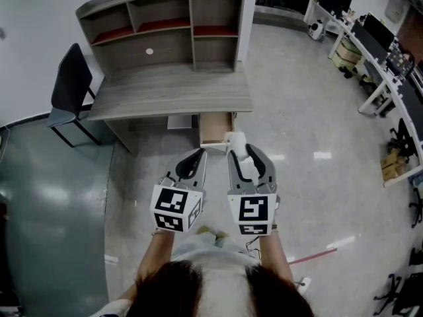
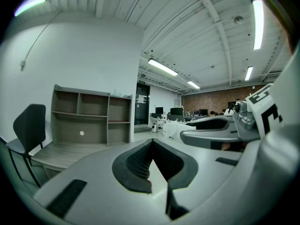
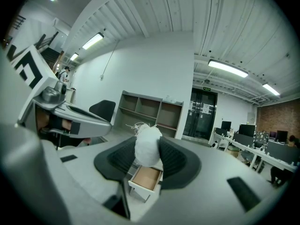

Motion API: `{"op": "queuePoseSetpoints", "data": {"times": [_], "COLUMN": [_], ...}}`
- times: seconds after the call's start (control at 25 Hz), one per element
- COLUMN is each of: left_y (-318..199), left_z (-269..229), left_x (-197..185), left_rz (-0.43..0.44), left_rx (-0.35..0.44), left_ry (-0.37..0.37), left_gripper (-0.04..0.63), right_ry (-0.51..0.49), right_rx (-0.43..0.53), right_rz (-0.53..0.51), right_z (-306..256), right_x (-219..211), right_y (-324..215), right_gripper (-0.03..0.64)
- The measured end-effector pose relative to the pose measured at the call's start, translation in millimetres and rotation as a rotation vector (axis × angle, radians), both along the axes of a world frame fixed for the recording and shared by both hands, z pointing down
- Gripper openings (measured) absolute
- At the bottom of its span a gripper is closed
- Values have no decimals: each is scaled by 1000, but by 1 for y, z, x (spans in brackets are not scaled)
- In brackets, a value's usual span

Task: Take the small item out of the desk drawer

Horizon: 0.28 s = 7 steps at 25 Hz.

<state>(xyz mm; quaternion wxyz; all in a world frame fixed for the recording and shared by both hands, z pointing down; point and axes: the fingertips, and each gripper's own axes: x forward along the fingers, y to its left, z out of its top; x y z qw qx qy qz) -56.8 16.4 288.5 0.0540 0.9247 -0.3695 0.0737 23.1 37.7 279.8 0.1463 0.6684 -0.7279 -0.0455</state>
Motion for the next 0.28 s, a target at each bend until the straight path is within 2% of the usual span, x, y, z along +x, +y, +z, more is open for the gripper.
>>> {"op": "queuePoseSetpoints", "data": {"times": [0.28], "left_y": [-7], "left_z": [7], "left_x": [2], "left_rz": [3], "left_rx": [-8], "left_ry": [-6], "left_gripper": [14], "right_ry": [-1], "right_rx": [-8], "right_rz": [5], "right_z": [7], "right_x": [2], "right_y": [-7], "right_gripper": [164]}}
